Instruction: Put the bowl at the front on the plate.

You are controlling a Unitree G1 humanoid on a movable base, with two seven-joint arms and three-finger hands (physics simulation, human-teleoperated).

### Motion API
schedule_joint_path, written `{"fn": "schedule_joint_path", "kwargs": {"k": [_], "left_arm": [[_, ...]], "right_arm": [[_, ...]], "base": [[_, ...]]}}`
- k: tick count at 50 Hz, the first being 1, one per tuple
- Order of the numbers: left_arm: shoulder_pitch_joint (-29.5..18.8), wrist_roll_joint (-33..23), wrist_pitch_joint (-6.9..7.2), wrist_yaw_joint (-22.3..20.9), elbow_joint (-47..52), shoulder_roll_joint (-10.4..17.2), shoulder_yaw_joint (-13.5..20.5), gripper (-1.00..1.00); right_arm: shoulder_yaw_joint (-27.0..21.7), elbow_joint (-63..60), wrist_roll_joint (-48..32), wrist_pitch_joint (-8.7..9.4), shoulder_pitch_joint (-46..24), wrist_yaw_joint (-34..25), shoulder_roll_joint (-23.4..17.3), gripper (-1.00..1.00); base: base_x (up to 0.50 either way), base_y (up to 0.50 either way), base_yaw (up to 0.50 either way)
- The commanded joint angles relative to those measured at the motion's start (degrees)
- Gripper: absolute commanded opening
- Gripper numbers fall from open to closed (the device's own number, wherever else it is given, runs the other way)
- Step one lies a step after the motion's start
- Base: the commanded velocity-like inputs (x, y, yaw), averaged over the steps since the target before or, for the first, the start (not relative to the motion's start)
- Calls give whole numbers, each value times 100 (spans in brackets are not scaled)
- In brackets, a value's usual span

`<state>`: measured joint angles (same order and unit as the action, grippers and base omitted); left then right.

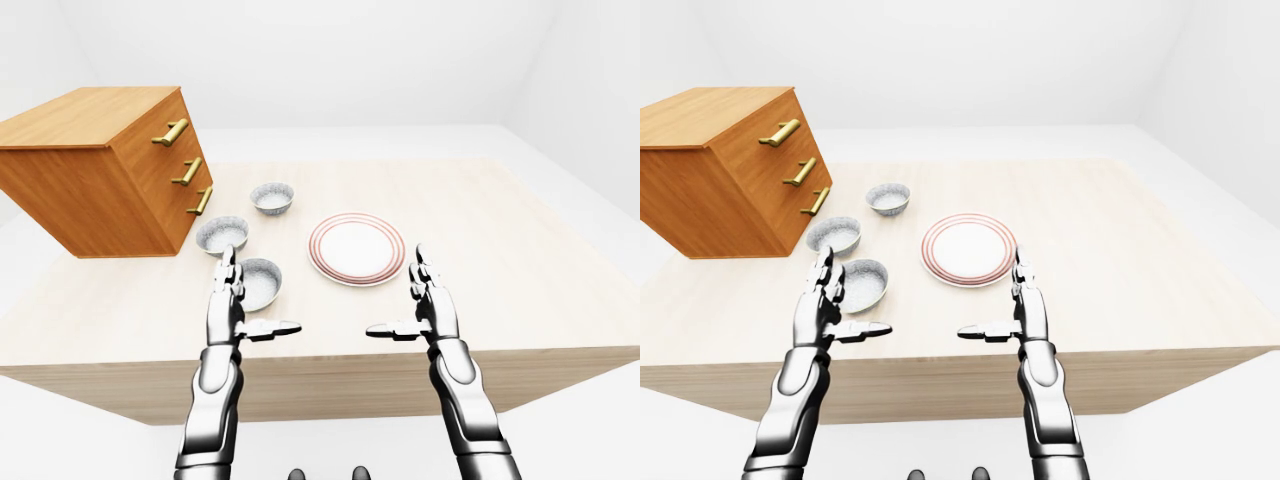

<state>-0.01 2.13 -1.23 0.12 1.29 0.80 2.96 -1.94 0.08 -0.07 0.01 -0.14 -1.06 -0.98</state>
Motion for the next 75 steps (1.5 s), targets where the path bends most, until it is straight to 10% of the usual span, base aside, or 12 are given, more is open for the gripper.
{"fn": "schedule_joint_path", "kwargs": {"k": [1,11,26,32,33,42,47,54,63,67,75], "left_arm": [[-140,107,96,433,18,-9,149,100],[-327,-99,-50,1464,-172,47,326,100],[-754,-455,99,2931,-598,163,494,100],[-786,-4,-15,2988,-673,178,633,100],[-840,109,-276,2988,-816,159,738,100],[-815,406,-36,2988,-789,270,1069,100],[-1083,462,-304,2988,-1379,408,1161,100],[-1062,1029,-80,2988,-1053,506,1294,100],[-1130,1177,-367,2988,-1261,569,1348,100],[-1073,1350,-216,2988,-1064,582,1356,100],[-1144,1280,-377,2988,-1231,634,1403,100]], "right_arm": [[-13,47,-27,-11,-16,15,-9,100],[-4,30,-76,-16,2,29,-9,100],[-11,106,-97,-9,-31,45,-11,100],[-33,25,-45,14,-2,55,-10,100],[-23,-3,-60,36,2,66,-8,100],[-16,17,-79,13,7,82,-7,100],[-15,46,-95,7,-4,85,-10,100],[-19,15,-90,40,-2,81,-10,100],[-35,18,-60,-3,4,86,-9,100],[-53,-62,-25,35,29,111,-3,100],[-24,-21,-67,32,14,104,-7,100]], "base": [[0,0,0],[0,0,0],[0,0,0],[0,0,0],[0,0,0],[0,0,0],[0,0,0],[0,0,0],[0,0,0],[0,0,0],[0,0,0]]}}
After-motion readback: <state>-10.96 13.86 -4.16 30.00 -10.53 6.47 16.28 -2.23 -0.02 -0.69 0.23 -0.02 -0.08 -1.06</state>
